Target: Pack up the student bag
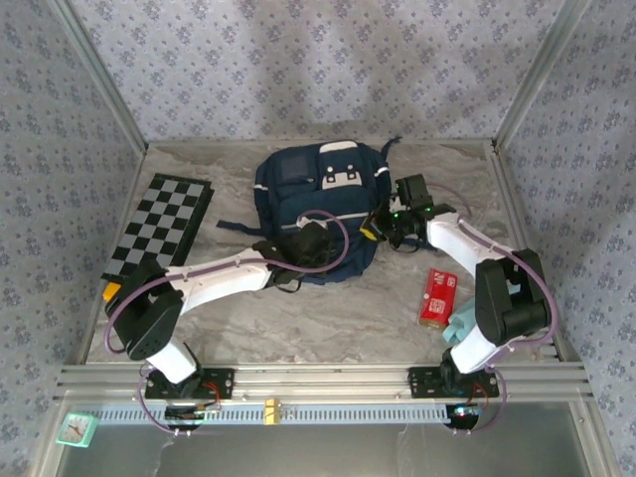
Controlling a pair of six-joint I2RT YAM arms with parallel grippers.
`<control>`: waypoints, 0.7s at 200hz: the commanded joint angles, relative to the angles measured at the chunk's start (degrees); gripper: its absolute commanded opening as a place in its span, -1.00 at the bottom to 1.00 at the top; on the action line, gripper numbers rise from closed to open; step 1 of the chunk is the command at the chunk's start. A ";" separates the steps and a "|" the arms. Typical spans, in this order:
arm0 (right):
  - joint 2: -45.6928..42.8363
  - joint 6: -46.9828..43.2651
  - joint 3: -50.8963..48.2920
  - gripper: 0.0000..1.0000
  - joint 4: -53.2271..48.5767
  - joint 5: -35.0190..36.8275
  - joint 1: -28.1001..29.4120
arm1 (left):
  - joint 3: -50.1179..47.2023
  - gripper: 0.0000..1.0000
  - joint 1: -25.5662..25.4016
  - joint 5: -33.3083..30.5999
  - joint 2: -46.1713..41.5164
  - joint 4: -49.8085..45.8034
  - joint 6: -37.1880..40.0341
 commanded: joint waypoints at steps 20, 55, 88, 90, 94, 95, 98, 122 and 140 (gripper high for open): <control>2.61 -6.33 9.48 -1.00 -0.81 -1.16 -8.33 | -4.84 -1.00 4.08 -2.92 -5.01 -7.86 0.62; 4.02 -6.24 13.17 -0.87 -2.53 -4.53 -7.83 | -3.96 -1.00 3.50 1.29 -6.20 -4.42 2.14; 0.67 -0.47 8.25 -0.13 3.17 -5.64 -3.92 | -0.91 -1.00 2.17 2.51 -3.66 -1.88 2.65; 0.35 -0.05 7.84 -0.09 3.47 -5.47 -3.67 | -0.69 -1.00 2.17 2.51 -3.42 -1.96 2.59; -0.37 0.71 7.68 -0.04 4.39 -5.01 -2.85 | -0.24 -1.00 2.17 2.49 -3.00 -2.10 2.57; -0.57 0.88 7.66 -0.02 4.53 -4.89 -2.68 | -0.17 -1.00 2.17 2.50 -2.89 -2.14 2.57; -1.13 1.34 6.12 0.01 4.85 -4.41 -2.11 | 0.07 -1.00 2.17 2.43 -2.67 -2.18 2.57; -4.75 6.40 0.89 0.21 9.11 0.54 2.59 | 0.32 -1.00 2.17 2.19 -1.86 -1.69 2.75; -5.26 10.53 -2.10 0.24 13.37 3.56 5.61 | 0.30 -1.00 2.23 2.05 -1.75 -1.38 2.99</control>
